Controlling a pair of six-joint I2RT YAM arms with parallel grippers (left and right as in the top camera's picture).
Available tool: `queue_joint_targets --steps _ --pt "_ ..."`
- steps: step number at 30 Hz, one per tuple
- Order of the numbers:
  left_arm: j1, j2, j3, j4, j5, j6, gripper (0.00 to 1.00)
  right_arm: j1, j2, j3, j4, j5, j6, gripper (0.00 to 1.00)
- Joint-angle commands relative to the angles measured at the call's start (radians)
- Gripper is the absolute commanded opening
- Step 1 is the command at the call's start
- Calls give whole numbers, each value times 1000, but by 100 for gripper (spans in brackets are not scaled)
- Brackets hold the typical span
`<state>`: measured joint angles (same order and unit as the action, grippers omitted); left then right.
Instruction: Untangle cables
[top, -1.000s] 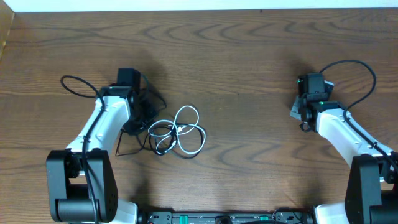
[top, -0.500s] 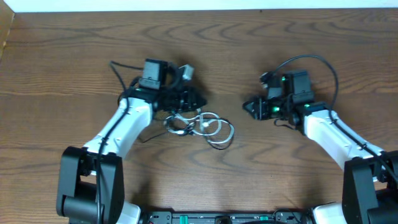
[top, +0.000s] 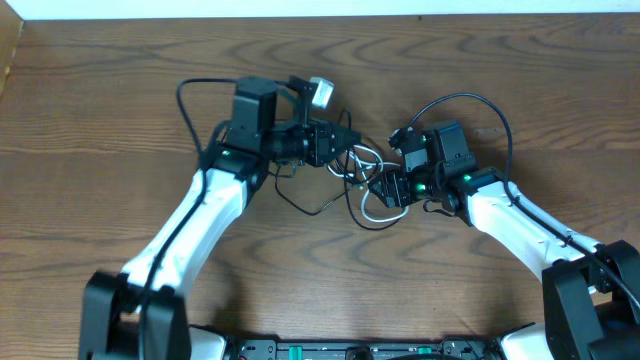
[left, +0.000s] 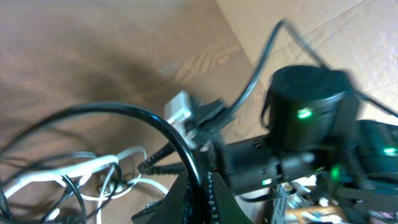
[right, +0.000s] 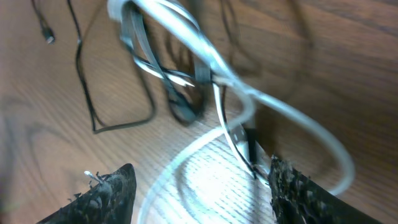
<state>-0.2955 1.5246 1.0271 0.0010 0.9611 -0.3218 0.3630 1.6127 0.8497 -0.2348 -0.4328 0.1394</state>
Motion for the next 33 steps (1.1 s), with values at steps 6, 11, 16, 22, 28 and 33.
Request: queue_joint_targets --steps 6,11,16,22,28,33 --pt "-1 -130 5 -104 -241 -8 7 5 -2 5 -1 94 -18 62" --pt "-33 -170 5 -211 -456 -2 7 5 -2 5 0 107 -18 59" --pt "-116 -216 6 -222 -592 42 8 5 -2 5 26 25 -40 52" --pt "-217 -265 7 -171 -583 63 8 5 -2 5 111 -41 -78 82" --pt "-266 -301 7 -151 -525 58 7 5 -1 5 233 -21 -79 87" --pt "-266 -348 7 -137 -525 59 7 5 0 5 228 -23 -78 74"
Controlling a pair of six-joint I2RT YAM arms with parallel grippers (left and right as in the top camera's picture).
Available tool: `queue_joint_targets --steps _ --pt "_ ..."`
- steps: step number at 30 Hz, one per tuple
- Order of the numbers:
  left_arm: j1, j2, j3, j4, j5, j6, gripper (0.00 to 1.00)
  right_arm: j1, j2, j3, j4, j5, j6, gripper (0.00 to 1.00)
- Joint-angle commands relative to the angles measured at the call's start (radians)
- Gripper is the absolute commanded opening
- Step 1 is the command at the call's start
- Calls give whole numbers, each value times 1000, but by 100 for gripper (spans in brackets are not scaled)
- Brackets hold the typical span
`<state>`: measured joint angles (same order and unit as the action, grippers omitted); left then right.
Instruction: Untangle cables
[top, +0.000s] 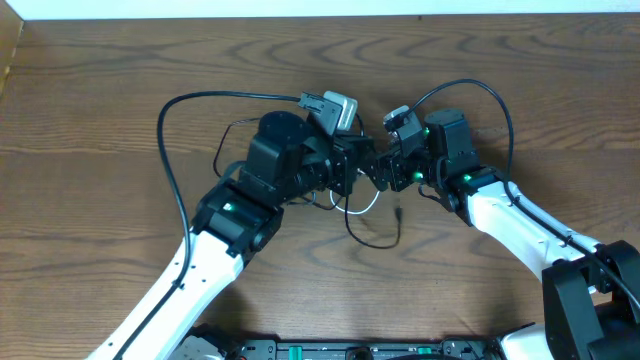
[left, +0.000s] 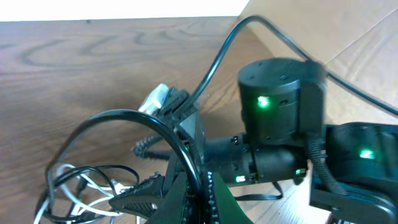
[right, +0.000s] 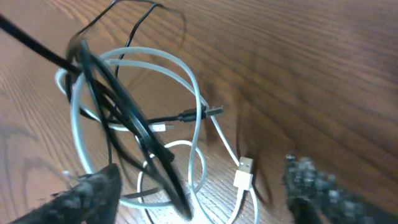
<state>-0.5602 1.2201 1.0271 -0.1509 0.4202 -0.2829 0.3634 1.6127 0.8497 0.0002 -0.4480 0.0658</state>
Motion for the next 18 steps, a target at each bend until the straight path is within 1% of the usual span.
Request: queue_joint_targets --steps 1,3,4,5,6,7,8,10,11,13,16,18 --pt "-1 -53 7 17 13 21 7 5 0 5 -18 -8 -4 71" --pt "0 -61 7 20 13 21 7 5 0 5 -40 -8 -4 63" --pt "2 -63 7 20 13 21 7 5 0 5 -48 -8 -4 54" --pt "3 -63 7 19 13 21 7 5 0 5 -54 -6 -4 34" --pt "3 -63 7 17 13 21 7 5 0 5 -58 -6 -4 17" --pt "3 -62 7 14 13 21 7 5 0 5 -61 -6 -4 8" --pt "3 -62 7 10 13 21 7 5 0 5 -61 2 -4 1" --pt "3 -61 7 -29 -41 28 8 5 0 5 -74 83 1 1" --pt "4 -60 7 -62 -98 28 8 5 0 5 -85 136 16 1" --pt "4 -58 7 -137 -225 28 7 5 0 5 -121 298 83 1" --pt "19 -57 7 -263 -442 26 7 3 3 5 -203 627 222 1" --pt "45 -58 7 -322 -522 19 7 -4 7 5 -259 805 288 1"
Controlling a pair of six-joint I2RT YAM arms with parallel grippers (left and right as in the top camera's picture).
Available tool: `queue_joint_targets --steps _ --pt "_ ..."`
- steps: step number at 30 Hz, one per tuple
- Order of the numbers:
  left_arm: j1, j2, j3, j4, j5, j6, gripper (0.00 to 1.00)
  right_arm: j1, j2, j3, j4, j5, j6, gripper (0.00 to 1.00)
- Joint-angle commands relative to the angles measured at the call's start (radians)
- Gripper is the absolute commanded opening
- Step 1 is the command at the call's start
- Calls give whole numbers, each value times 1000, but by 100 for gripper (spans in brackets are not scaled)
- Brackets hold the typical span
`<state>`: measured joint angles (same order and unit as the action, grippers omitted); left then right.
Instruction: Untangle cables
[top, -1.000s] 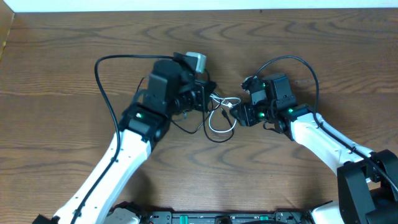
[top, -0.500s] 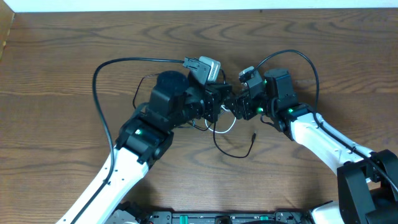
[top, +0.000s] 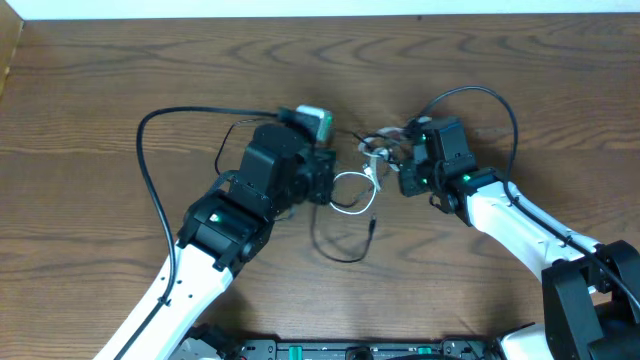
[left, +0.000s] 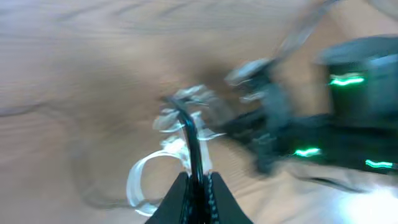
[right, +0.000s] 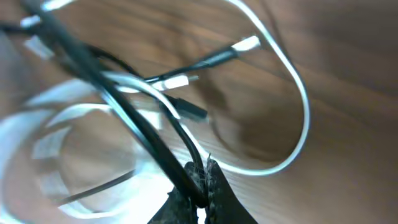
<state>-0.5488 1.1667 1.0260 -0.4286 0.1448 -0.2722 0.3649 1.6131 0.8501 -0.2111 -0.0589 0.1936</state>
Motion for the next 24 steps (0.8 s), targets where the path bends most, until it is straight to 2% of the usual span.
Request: queue_joint_targets --steps 1,5,11,14,19,24 --pt "53 -5 8 -69 -273 9 8 -14 9 4 -77 484 190 1" --pt "163 -5 8 -134 -315 9 8 -71 9 4 -166 606 280 1" --pt "370 -6 8 -167 -309 5 8 -229 9 4 -226 600 356 1" --pt "441 -6 8 -166 -243 6 8 -307 9 5 -225 550 356 1" --pt "494 -6 8 -168 -230 5 7 -414 9 4 -239 468 356 1" --pt "520 -6 8 -171 -304 -48 7 -476 9 4 -244 467 368 1"
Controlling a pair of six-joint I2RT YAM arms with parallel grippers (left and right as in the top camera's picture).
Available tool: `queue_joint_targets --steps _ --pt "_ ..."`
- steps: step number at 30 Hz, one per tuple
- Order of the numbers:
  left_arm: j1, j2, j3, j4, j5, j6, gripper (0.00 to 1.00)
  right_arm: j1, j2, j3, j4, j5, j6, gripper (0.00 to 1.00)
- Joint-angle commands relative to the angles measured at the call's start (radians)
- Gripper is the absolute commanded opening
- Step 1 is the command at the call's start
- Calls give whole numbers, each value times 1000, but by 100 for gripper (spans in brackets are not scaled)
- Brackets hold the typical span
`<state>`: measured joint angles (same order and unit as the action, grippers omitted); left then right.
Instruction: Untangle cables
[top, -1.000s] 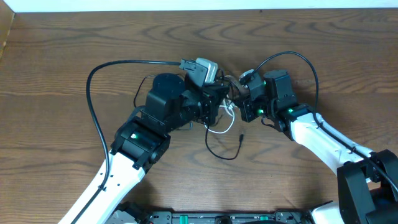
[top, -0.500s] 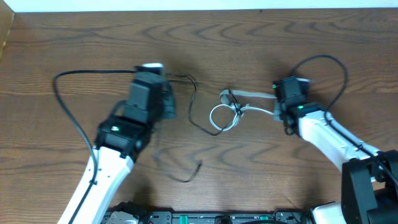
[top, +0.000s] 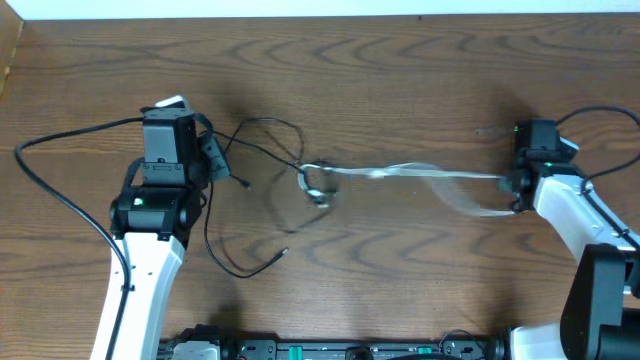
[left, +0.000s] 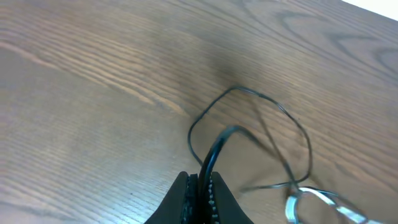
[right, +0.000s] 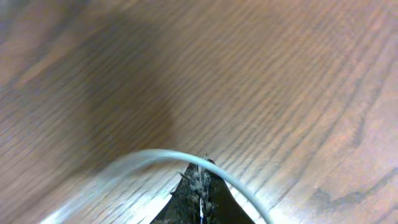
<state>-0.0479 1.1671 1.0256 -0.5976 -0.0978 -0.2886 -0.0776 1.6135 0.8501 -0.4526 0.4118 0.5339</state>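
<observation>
A thin black cable (top: 268, 124) loops across the wooden table from my left gripper (top: 212, 160) to a small knot (top: 318, 182) at the middle, and one loose end (top: 284, 253) lies nearer the front. From the knot a white cable (top: 420, 172) stretches right, blurred, to my right gripper (top: 513, 190). In the left wrist view the left gripper (left: 202, 182) is shut on the black cable (left: 214, 148), with the white cable (left: 297, 199) at the lower right. In the right wrist view the right gripper (right: 200, 182) is shut, and the white cable (right: 155, 155) arcs across its tips.
The left arm's own thick black lead (top: 60, 140) loops out over the table's left side. The right arm's lead (top: 600, 113) curves at the far right. The brown wooden table (top: 400, 70) ends at a white strip along the far edge.
Both grippers have moved far apart, the left to the table's left side and the right to its right side. The bundle between them is now drawn out into a long line with a small knot.
Both grippers stood close together at the tangled bundle in the middle, the left shut on a black cable and the right open. Then the right gripper was shut on a strand. Now the arms are wide apart and the white cable is stretched out.
</observation>
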Motion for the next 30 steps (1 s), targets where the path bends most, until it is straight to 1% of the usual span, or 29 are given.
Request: queue_joint_targets --steps 1,5,7,8,10,12,14,16,18,19,22,24,26,30 --pt "24 -6 9 -1 -69 -36 7 -47 9 4 -2 -4 29 1" --pt "30 -6 9 0 -66 -83 7 -78 9 4 -7 -29 39 1" --pt "30 -6 9 4 5 -90 7 -82 9 4 16 -104 36 1" --pt "30 -5 9 10 87 -87 7 -81 9 4 35 -174 22 1" --pt "30 -4 9 33 274 -39 8 -77 9 4 80 -329 -47 3" --pt "26 0 9 69 473 11 8 -72 9 4 140 -508 -129 9" --pt "13 7 9 119 626 44 7 -59 9 4 213 -717 -218 18" --pt "-13 12 9 164 735 81 7 -36 9 4 274 -894 -286 27" --pt "-52 15 9 209 801 114 7 1 9 4 332 -1046 -327 32" --pt "-76 16 9 226 809 122 8 27 9 4 358 -1092 -327 35" --pt "-156 16 9 275 810 153 8 95 9 4 391 -1114 -328 37" --pt "-206 16 9 306 810 167 7 145 9 4 398 -1113 -363 38" --pt "-261 16 9 343 816 177 7 200 9 4 401 -1088 -394 40" --pt "-348 16 9 410 817 177 7 303 9 4 412 -993 -394 45"
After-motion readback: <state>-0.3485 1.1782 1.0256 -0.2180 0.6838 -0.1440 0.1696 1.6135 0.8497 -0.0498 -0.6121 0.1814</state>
